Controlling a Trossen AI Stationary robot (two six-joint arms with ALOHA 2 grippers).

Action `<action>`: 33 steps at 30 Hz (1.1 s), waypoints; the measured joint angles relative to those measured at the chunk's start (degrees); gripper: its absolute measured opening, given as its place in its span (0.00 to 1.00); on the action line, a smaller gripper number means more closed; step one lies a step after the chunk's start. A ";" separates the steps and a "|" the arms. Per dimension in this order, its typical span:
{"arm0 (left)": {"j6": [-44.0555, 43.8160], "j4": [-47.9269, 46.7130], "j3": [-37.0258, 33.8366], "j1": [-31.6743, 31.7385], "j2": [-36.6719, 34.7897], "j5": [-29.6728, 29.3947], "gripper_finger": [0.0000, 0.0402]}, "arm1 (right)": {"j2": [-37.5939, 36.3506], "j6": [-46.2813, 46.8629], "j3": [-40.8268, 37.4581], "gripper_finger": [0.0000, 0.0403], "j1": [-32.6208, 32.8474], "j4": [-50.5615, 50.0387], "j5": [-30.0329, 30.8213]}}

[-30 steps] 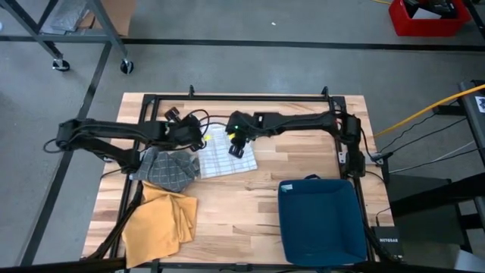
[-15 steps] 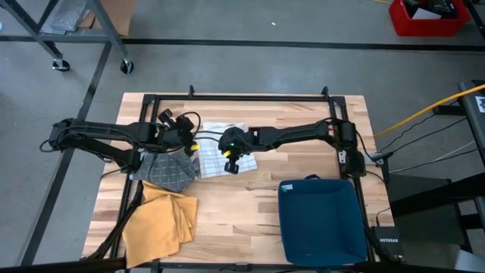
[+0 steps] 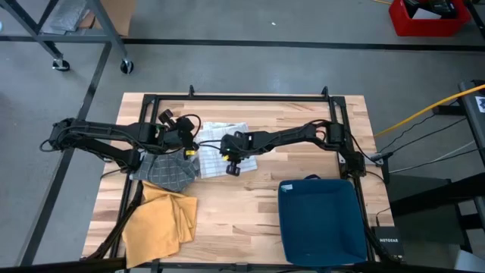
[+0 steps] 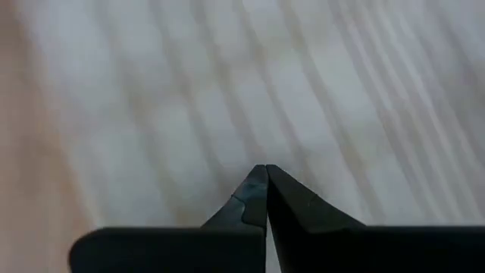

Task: Fold towel
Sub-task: Move the white towel to the top right of the table

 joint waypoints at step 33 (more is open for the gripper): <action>-1.60 0.15 0.00 0.00 0.00 -0.01 0.00 | -9.42 12.66 -0.13 0.02 -8.16 -43.59 9.96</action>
